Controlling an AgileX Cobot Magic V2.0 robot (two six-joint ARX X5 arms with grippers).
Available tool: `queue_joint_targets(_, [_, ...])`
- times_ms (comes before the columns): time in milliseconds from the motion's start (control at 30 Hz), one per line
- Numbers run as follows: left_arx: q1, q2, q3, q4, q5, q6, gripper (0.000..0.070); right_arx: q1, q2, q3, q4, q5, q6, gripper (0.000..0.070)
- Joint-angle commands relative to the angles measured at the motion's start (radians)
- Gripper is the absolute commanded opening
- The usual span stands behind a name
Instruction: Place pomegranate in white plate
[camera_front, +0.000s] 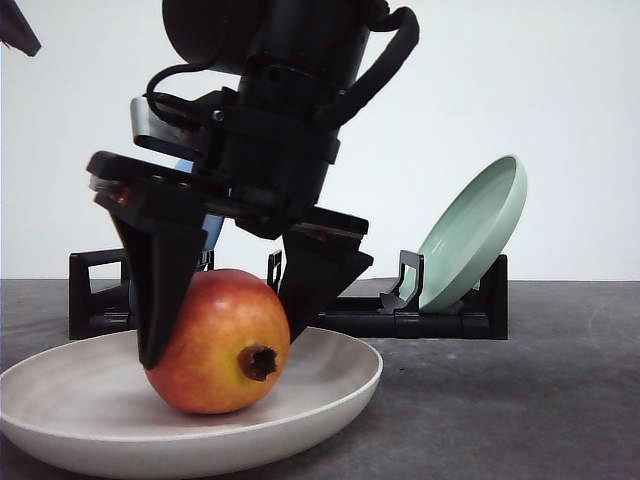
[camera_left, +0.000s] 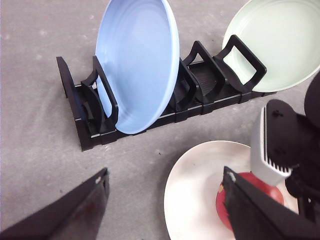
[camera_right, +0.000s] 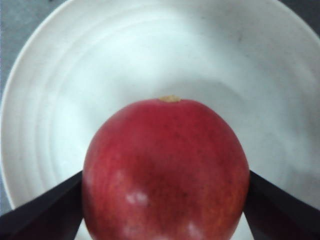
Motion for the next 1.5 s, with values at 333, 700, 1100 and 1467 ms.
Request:
queue_joint_targets(333, [-0.002,0.004,0.005,0.011,0.001,0.007,0.0429,0.049,-0.037,0.023,0.050,0.136,-0.013,0.0632])
queue_joint_targets(700, [-0.003,0.004,0.005,0.011,0.001,0.007,0.0429,0.019,-0.326,-0.269,0.380,0.088,-0.016,0.0631])
queue_joint_targets(1100, [-0.003,0.004,0.005,0.010,0.001,0.005,0.0430,-0.184,-0.725,-0.570,0.429,-0.022,-0.058,0.0630])
queue_joint_targets(1467, [-0.003,0.004,0.005,-0.007,0.001,0.000,0.0430,-0.535,-0.982,-0.723,0.325,-0.146,-0.117,0.0630])
